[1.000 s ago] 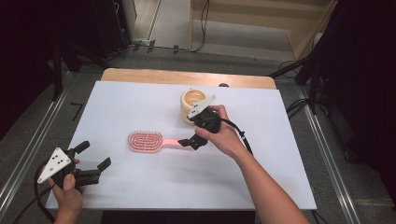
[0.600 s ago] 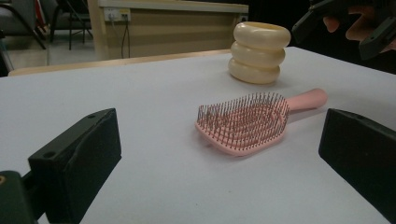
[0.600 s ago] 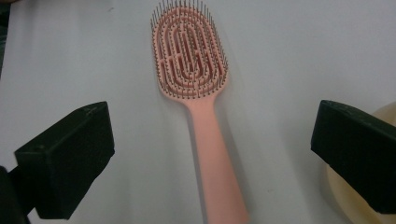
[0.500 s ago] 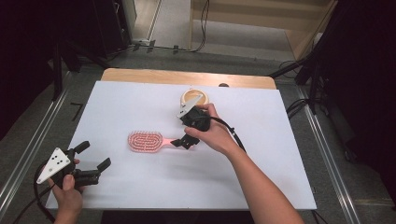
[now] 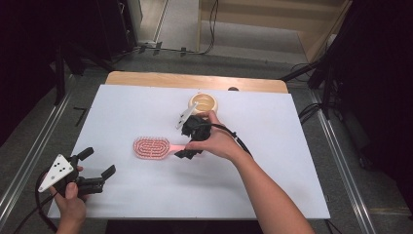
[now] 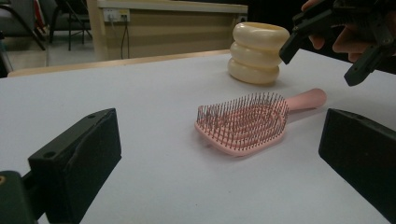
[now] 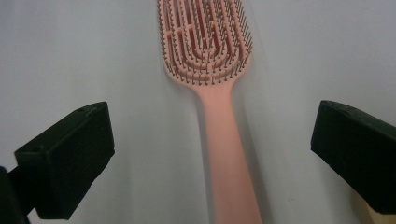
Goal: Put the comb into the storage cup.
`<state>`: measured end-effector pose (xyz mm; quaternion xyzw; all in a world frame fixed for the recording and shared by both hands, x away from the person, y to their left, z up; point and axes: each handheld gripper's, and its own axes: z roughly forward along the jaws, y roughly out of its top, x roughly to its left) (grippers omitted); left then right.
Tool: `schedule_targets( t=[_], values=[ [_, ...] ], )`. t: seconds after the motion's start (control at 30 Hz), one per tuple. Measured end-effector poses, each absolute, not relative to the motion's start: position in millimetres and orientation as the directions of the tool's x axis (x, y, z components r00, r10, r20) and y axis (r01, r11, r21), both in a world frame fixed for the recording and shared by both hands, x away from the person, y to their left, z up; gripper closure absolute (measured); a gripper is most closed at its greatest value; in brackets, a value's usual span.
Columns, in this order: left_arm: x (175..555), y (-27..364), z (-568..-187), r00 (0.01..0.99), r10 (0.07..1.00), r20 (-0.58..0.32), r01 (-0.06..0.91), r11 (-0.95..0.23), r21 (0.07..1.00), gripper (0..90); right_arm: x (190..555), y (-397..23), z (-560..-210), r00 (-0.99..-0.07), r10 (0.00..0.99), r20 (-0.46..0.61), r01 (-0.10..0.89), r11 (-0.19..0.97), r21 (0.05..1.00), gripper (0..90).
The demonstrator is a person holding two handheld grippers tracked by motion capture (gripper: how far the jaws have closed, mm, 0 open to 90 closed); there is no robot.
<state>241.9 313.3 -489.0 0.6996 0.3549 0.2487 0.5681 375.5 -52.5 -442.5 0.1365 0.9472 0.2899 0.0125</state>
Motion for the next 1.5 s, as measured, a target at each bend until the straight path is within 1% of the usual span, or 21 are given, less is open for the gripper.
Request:
schedule_targets(
  t=[0.07,0.17,0.2,0.23,0.37,0.47,0.5,0.53,0.6,0.63,0.67,0.73,0.77,0.83,0.9,1.13,1.17,1.37,1.4,1.47,1.5],
  values=[
    [242,313,-489,0.624,0.779,-0.055,0.214,-0.103,0.971,0.0,376,-47,-447,-0.961,0.271,0.061,0.262,0.812,0.521,0.0],
    [242,313,-489,0.624,0.779,-0.054,0.214,-0.104,0.971,0.0,377,-44,-449,-0.961,0.272,0.052,0.26,0.823,0.504,0.5],
    [242,313,-489,0.624,0.779,-0.054,0.214,-0.104,0.971,0.0,377,-44,-450,-0.962,0.269,0.048,0.255,0.822,0.51,7.7],
    [242,313,-489,0.624,0.779,-0.054,0.213,-0.104,0.971,0.0,378,-42,-451,-0.959,0.276,0.057,0.267,0.823,0.501,10.8],
    [242,313,-489,0.625,0.779,-0.054,0.213,-0.104,0.972,0.0,380,-39,-455,-0.96,0.271,0.07,0.27,0.831,0.486,11.1],
    [242,313,-489,0.625,0.779,-0.054,0.213,-0.104,0.971,0.0,381,-35,-457,-0.957,0.281,0.068,0.279,0.84,0.464,14.7],
    [242,313,-489,0.625,0.779,-0.054,0.213,-0.104,0.972,0.0,382,-34,-458,-0.957,0.284,0.063,0.28,0.845,0.455,18.8],
    [242,313,-489,0.625,0.779,-0.053,0.213,-0.104,0.971,0.0,381,-33,-459,-0.956,0.291,0.046,0.28,0.848,0.449,26.2],
    [242,313,-489,0.625,0.778,-0.054,0.212,-0.104,0.972,0.0,382,-30,-460,-0.959,0.282,0.034,0.267,0.855,0.444,29.3],
    [242,313,-489,0.625,0.779,-0.053,0.213,-0.105,0.972,0.0,382,-29,-461,-0.956,0.293,0.031,0.277,0.856,0.437,31.0],
    [242,313,-489,0.625,0.778,-0.053,0.213,-0.105,0.971,0.0,383,-28,-462,-0.955,0.294,0.027,0.276,0.859,0.431,34.6],
    [242,313,-489,0.625,0.779,-0.053,0.212,-0.105,0.972,0.0,384,-27,-464,-0.955,0.295,0.031,0.28,0.863,0.42,37.8],
    [242,313,-489,0.626,0.778,-0.053,0.212,-0.104,0.972,0.0,385,-26,-465,-0.954,0.298,0.037,0.286,0.866,0.409,41.4],
    [242,313,-489,0.626,0.778,-0.053,0.212,-0.104,0.972,0.0,387,-25,-466,-0.959,0.282,0.035,0.271,0.867,0.418,43.0],
    [242,313,-489,0.626,0.778,-0.053,0.213,-0.106,0.971,0.0,386,-23,-467,-0.955,0.294,0.037,0.283,0.871,0.402,44.8],
    [242,313,-489,0.627,0.778,-0.052,0.212,-0.106,0.972,0.0,387,-19,-471,-0.96,0.28,0.027,0.27,0.889,0.369,51.2],
    [242,313,-489,0.627,0.778,-0.052,0.212,-0.106,0.972,0.0,388,-18,-471,-0.961,0.277,0.026,0.267,0.892,0.366,53.4],
    [242,313,-489,0.626,0.778,-0.053,0.212,-0.105,0.972,0.0,388,-13,-473,-0.966,0.26,0.019,0.25,0.905,0.345,56.6],
    [242,313,-489,0.626,0.778,-0.052,0.213,-0.106,0.971,0.0,388,-12,-472,-0.962,0.272,0.024,0.264,0.905,0.333,57.2],
    [242,313,-489,0.626,0.778,-0.053,0.212,-0.105,0.972,0.0,390,-11,-473,-0.966,0.255,0.028,0.25,0.908,0.337,58.8],
    [242,313,-489,0.626,0.778,-0.053,0.212,-0.105,0.972,0.0,389,-9,-473,-0.962,0.271,0.035,0.268,0.908,0.323,59.7]
  ],
)
